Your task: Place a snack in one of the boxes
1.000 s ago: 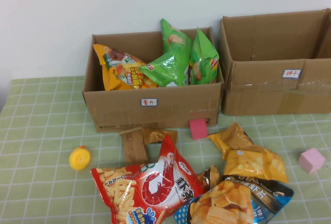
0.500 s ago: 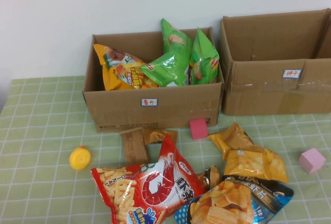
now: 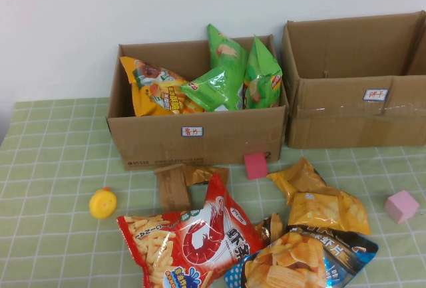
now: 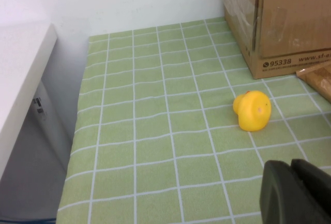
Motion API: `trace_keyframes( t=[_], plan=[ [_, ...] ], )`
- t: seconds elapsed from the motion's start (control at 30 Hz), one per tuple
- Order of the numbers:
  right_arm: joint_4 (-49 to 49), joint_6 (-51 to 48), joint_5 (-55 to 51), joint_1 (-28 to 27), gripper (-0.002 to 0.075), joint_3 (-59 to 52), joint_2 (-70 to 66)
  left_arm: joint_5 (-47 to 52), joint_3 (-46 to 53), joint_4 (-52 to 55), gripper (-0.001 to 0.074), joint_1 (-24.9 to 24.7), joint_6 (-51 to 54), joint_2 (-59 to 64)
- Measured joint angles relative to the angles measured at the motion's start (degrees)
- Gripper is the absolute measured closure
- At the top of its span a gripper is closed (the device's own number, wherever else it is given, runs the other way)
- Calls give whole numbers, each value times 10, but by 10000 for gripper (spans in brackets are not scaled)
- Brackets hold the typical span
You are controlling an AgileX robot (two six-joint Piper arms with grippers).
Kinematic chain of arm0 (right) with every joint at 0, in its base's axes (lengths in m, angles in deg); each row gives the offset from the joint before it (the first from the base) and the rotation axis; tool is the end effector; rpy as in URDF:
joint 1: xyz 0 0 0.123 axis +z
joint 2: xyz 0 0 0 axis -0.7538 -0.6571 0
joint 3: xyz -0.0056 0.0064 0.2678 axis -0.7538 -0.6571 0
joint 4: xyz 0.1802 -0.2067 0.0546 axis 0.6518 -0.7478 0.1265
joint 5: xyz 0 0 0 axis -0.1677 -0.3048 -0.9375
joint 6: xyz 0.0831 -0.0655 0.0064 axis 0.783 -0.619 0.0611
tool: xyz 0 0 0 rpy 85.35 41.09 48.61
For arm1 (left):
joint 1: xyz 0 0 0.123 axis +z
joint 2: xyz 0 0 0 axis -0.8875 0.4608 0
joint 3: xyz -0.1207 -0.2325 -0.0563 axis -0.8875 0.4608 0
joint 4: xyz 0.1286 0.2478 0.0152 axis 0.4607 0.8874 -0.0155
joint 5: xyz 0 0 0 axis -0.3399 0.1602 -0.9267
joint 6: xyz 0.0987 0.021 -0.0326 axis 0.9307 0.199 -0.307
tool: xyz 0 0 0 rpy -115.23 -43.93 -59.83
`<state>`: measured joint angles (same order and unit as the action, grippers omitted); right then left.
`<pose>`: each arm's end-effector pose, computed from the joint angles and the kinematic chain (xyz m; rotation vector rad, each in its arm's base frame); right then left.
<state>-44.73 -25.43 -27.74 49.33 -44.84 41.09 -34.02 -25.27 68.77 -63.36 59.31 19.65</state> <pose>0.1804 0.0307 0.3011 -0.6334 2.0150 0.0384 0.1137 -0.0010 0.1754 0.0113 1.8090 -0.0041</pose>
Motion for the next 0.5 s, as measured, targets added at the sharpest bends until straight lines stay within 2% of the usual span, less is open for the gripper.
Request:
trace_keyframes(
  t=[0.2,0.5],
  plan=[
    [-17,-61,-76,45,728,61,-68,0,0,0,736,0,0,0],
    [-63,-75,-156,128,728,121,-176,0,0,0,736,0,0,0]
  ],
)
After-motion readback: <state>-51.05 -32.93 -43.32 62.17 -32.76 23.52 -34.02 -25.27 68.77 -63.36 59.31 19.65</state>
